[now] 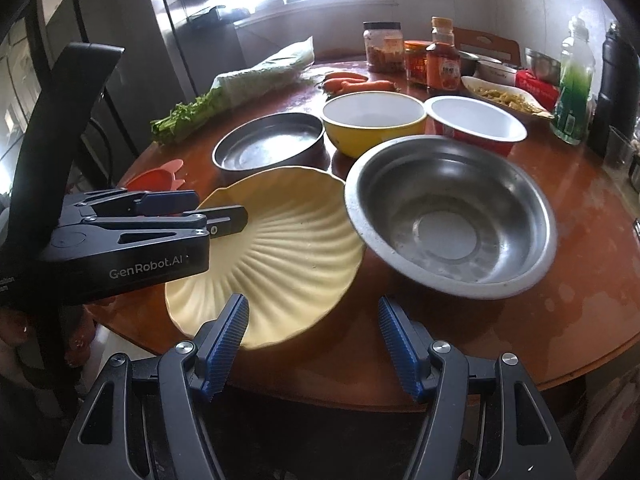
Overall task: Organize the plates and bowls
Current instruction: 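Grasp the yellow shell-shaped plate rim with the left gripper, then lift the yellow shell plate with the left gripper over the pink bowl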
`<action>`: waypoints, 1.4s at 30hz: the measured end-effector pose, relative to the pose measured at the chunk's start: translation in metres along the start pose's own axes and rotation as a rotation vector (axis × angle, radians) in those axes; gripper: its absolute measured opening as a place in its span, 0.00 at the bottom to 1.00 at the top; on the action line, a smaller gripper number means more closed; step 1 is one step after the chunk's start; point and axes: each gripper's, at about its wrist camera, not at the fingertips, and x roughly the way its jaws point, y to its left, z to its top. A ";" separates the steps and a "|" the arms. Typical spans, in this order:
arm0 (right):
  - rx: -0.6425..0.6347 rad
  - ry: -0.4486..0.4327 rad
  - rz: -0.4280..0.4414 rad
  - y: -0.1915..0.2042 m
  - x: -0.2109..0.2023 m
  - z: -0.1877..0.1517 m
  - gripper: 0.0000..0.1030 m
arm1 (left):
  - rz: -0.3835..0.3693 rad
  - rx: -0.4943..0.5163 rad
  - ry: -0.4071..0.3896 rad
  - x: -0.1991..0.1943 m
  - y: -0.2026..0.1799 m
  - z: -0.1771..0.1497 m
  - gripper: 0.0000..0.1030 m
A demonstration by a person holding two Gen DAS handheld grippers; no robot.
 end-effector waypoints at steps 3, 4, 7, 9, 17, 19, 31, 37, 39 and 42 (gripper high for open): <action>-0.013 0.004 0.000 0.004 0.003 0.001 0.62 | -0.008 0.000 0.013 0.004 0.001 0.000 0.48; -0.019 0.004 -0.001 0.004 0.004 0.001 0.59 | -0.014 -0.002 0.018 0.005 0.002 0.000 0.46; -0.028 0.008 -0.005 0.004 0.008 0.002 0.54 | -0.027 -0.007 0.029 0.010 0.002 -0.001 0.42; -0.031 0.013 -0.005 0.005 0.011 0.002 0.52 | -0.024 -0.006 0.035 0.012 0.002 -0.001 0.40; -0.035 0.012 0.005 0.007 0.018 0.003 0.47 | -0.007 -0.005 0.037 0.013 0.003 -0.001 0.33; -0.031 0.013 0.009 0.007 0.019 0.003 0.47 | -0.008 -0.010 0.031 0.012 0.004 -0.001 0.33; -0.046 -0.004 0.055 0.020 0.019 0.023 0.47 | 0.018 -0.047 -0.009 -0.009 0.027 0.009 0.33; -0.068 -0.022 0.069 0.030 0.018 0.035 0.47 | 0.022 -0.071 -0.028 -0.020 0.040 0.013 0.33; -0.074 -0.029 0.073 0.033 0.017 0.039 0.47 | 0.024 -0.078 -0.039 -0.024 0.044 0.015 0.33; -0.091 -0.048 0.076 0.038 0.015 0.047 0.47 | 0.031 -0.087 -0.058 -0.032 0.049 0.017 0.33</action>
